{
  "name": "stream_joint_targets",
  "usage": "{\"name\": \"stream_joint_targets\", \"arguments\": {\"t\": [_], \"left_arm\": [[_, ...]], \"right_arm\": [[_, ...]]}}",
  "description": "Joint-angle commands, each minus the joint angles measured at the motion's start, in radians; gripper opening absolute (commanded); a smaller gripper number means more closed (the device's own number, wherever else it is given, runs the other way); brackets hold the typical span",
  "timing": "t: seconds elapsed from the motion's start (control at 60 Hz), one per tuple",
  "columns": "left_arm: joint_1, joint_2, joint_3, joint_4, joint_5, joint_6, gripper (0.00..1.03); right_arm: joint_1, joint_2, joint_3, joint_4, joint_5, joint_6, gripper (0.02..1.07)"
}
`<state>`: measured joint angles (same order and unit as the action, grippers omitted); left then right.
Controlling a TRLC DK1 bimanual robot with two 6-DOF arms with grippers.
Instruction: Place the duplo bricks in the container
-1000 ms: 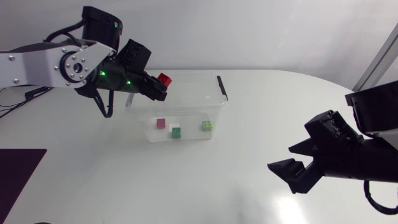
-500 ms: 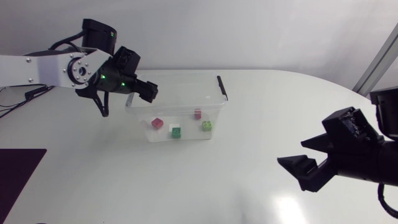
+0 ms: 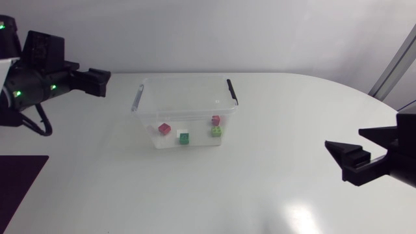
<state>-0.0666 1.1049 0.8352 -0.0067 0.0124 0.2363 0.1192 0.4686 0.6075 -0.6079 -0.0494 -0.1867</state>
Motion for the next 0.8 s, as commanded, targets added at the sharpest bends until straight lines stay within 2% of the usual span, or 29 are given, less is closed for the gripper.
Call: {"name": "stream_joint_targets", "arguments": {"t": [0.0,0.217,0.383,0.517,0.783], "left_arm": [[0.037,-0.100,-0.090,0.045,-0.009,0.014,0.99],[0.151,-0.309,-0.246,0.113,-0.008,0.012,0.99],[0.211,-0.468,-0.380,0.168,-0.002,0.014,0.99],[0.234,-0.605,-0.469,0.201,-0.002,0.020,0.99],[0.184,-0.756,-0.578,0.144,-0.005,-0.056,0.99]], "right_arm": [[-0.033,-0.048,-0.040,0.020,0.008,-0.017,1.02],[-0.079,-0.168,-0.098,0.063,0.040,-0.036,1.02],[-0.099,-0.255,-0.160,0.097,0.063,-0.043,1.02],[-0.121,-0.329,-0.196,0.117,0.069,-0.056,1.02],[-0.120,-0.371,-0.319,0.262,0.063,0.016,1.02]]}}
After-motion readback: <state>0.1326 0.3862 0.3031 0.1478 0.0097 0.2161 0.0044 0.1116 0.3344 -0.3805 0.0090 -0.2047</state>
